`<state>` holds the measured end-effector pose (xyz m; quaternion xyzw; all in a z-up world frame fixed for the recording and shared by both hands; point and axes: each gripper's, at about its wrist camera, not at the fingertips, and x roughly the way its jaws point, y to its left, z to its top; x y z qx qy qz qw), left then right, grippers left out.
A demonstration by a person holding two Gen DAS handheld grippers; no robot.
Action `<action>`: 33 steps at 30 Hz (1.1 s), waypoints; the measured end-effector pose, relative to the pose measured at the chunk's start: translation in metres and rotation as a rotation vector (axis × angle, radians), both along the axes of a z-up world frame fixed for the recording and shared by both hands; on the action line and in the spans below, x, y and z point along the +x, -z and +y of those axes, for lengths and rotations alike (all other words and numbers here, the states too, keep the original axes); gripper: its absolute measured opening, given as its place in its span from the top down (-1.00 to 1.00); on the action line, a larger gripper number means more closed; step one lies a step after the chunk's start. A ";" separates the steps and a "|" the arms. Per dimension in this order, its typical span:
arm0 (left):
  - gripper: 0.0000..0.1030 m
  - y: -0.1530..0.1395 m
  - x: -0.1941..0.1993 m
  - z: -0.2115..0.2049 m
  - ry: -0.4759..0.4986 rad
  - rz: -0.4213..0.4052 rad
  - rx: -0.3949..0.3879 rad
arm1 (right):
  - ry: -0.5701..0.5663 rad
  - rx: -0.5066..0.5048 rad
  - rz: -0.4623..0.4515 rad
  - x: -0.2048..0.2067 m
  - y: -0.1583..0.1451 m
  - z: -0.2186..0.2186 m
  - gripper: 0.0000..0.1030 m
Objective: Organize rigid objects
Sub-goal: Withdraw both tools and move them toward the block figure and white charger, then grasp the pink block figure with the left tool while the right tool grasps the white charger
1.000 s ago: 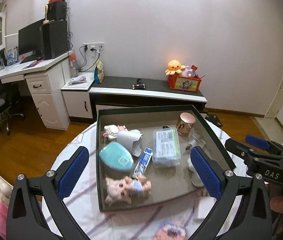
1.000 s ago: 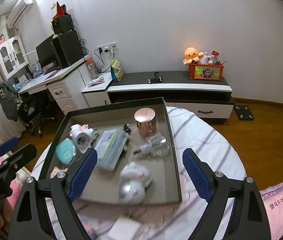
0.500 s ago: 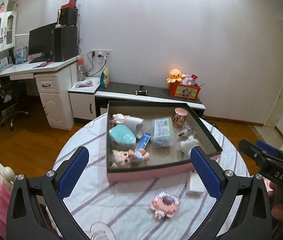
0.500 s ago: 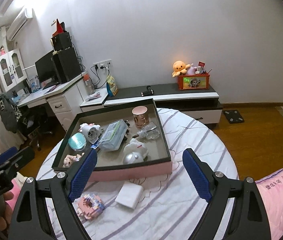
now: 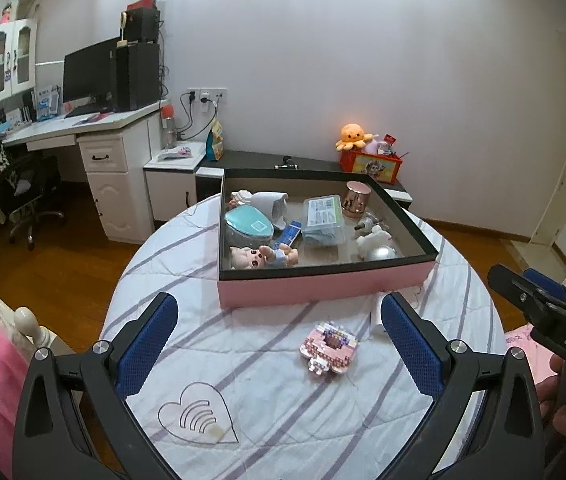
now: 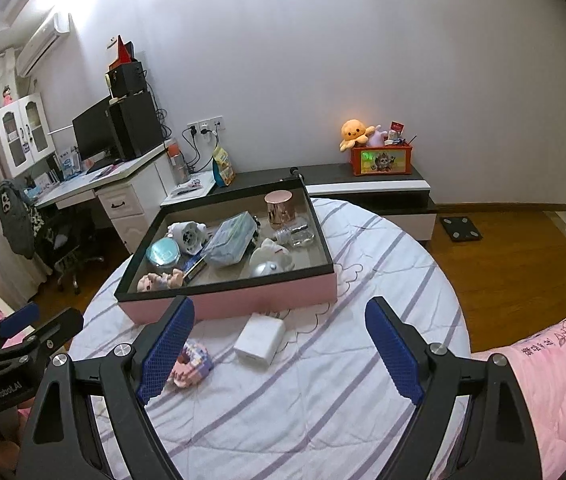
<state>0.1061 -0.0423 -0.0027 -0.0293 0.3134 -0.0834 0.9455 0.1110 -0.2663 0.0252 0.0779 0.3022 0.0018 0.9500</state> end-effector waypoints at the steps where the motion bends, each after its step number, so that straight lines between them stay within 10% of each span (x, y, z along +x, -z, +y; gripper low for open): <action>1: -0.99 0.000 -0.001 0.000 0.001 -0.002 -0.001 | 0.000 -0.001 -0.001 -0.002 0.000 0.001 -0.72; 17: -0.99 0.007 -0.003 -0.009 0.026 0.010 0.002 | 0.006 -0.014 0.032 -0.001 0.009 0.002 -0.72; 33: -0.99 0.101 0.047 -0.050 0.120 0.260 0.044 | 0.003 -0.002 0.209 0.042 0.069 -0.006 -0.72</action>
